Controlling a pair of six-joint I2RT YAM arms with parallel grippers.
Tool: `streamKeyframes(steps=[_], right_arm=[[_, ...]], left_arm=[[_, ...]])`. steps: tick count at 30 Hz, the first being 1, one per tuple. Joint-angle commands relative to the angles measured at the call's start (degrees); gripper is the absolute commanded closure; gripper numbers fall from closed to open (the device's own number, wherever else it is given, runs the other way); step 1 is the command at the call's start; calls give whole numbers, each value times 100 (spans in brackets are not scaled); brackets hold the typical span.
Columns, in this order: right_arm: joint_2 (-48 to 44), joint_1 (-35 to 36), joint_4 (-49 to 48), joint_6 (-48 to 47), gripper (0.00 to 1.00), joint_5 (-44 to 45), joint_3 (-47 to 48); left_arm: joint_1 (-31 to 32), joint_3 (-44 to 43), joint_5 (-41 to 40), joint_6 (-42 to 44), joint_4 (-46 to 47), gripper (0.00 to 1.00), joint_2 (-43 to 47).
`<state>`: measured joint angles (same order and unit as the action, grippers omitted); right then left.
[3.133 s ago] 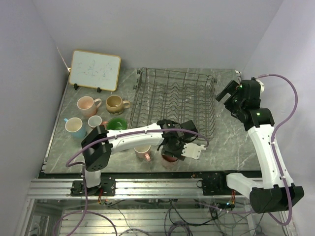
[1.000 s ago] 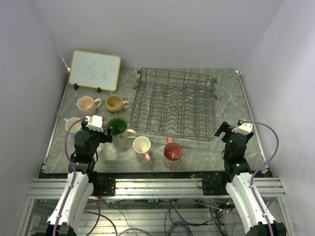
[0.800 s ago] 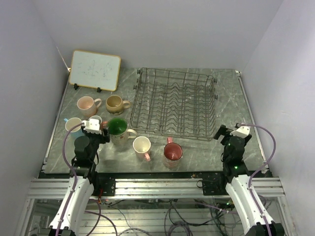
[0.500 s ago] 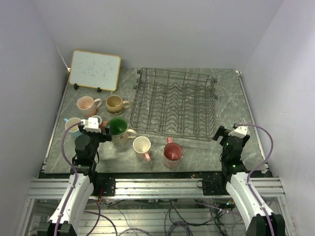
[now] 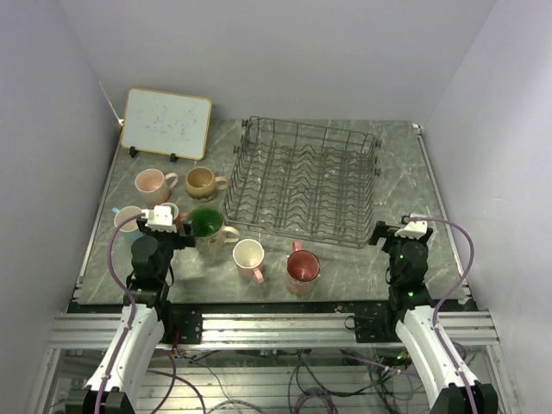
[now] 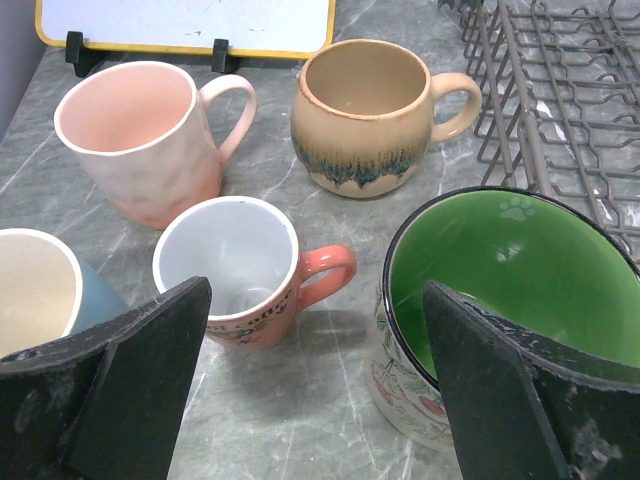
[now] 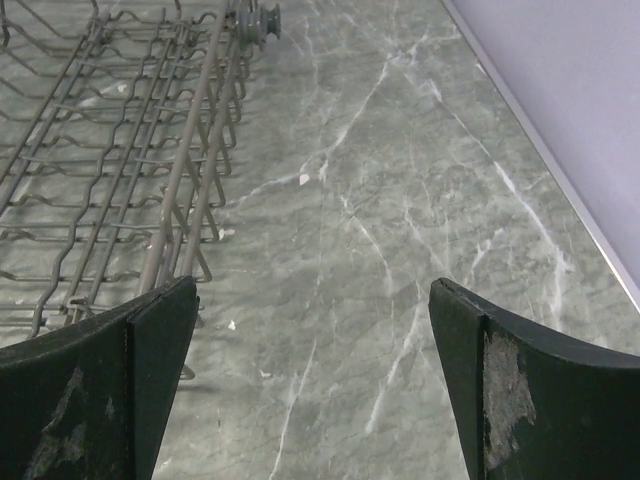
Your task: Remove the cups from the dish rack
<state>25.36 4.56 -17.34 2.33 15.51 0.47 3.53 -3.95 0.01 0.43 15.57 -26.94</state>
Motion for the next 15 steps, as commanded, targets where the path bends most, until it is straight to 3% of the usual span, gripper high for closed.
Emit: streamKeyframes(steps=[1,15], right_arm=[[186,26,-471,-12,0,-224,-420],[207,23,-473,-202,0,-755,-419]], left_arm=[[-49,53,-150,63,-142,3,-1],[-58,52,-147,63,-142,3,-5]])
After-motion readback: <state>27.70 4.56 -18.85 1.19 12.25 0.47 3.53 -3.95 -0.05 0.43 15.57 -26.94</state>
